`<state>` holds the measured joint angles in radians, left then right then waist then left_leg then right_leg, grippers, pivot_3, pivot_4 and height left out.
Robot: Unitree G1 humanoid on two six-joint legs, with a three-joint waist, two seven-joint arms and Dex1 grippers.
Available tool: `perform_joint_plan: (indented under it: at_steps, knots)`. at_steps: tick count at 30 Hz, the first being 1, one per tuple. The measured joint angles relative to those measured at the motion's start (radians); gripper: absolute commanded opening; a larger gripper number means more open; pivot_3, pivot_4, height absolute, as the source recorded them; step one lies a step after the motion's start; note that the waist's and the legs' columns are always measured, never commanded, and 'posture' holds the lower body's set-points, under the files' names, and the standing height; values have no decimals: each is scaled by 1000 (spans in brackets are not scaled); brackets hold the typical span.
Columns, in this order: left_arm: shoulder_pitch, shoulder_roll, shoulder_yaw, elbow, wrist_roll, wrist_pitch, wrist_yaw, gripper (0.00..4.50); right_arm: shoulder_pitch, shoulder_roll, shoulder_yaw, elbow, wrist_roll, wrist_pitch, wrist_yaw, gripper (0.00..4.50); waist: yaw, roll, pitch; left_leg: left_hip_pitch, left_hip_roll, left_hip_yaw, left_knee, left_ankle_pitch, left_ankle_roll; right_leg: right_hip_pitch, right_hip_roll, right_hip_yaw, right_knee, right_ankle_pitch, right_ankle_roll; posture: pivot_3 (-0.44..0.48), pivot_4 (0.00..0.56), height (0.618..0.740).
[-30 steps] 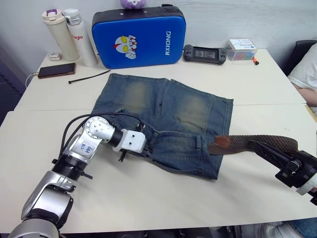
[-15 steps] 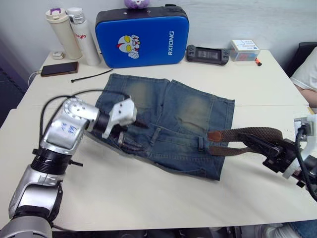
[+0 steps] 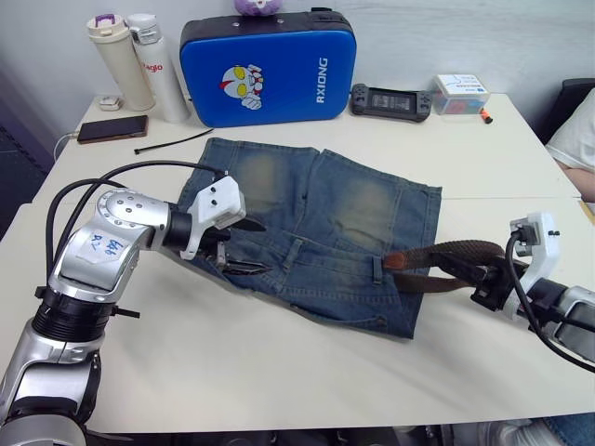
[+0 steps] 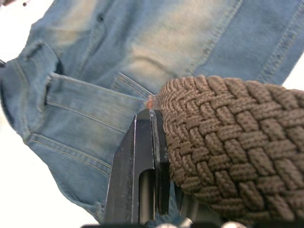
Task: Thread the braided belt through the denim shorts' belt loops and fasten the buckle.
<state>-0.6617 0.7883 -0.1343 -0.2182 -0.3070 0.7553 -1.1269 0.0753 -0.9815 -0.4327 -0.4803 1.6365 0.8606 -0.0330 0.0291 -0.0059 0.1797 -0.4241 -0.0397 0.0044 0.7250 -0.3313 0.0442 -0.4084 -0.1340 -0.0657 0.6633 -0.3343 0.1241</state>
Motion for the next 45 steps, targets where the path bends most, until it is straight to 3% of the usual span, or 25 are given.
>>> perform_joint_plan:
  at_steps: [26, 32, 44, 45]
  knots:
    - [-9, -10, -2, -11, -21, -5, 49, 4449, -13, 131, 118, 41, -54, 41, -54, 0, -3, 0, 0, 0, 0, 1, 0, 0, 0, 0, 1, 0, 1, 0, 0, 0, 150, 664]
    - [-23, -29, -12, -17, -22, -5, 56, 4449, -211, 309, 288, 94, -152, 35, -71, 0, -10, 0, 0, 0, 1, 1, -2, 1, -1, -4, 2, 1, 4, 0, -1, 0, 150, 664]
    - [-29, -38, -26, -46, -23, -3, 62, 4449, -292, 505, 394, 134, -335, 37, -82, 0, -14, 0, 0, 0, -1, 2, -1, 0, -1, -6, 1, 2, 10, -1, -1, 0, 150, 664]
    - [-29, -41, -29, -46, -24, -3, 64, 4483, -294, 521, 401, 134, -350, 37, -82, 421, -15, 0, 0, 0, -1, 2, -1, 0, -1, -7, 1, 2, 11, -1, -2, 0, 150, 664]
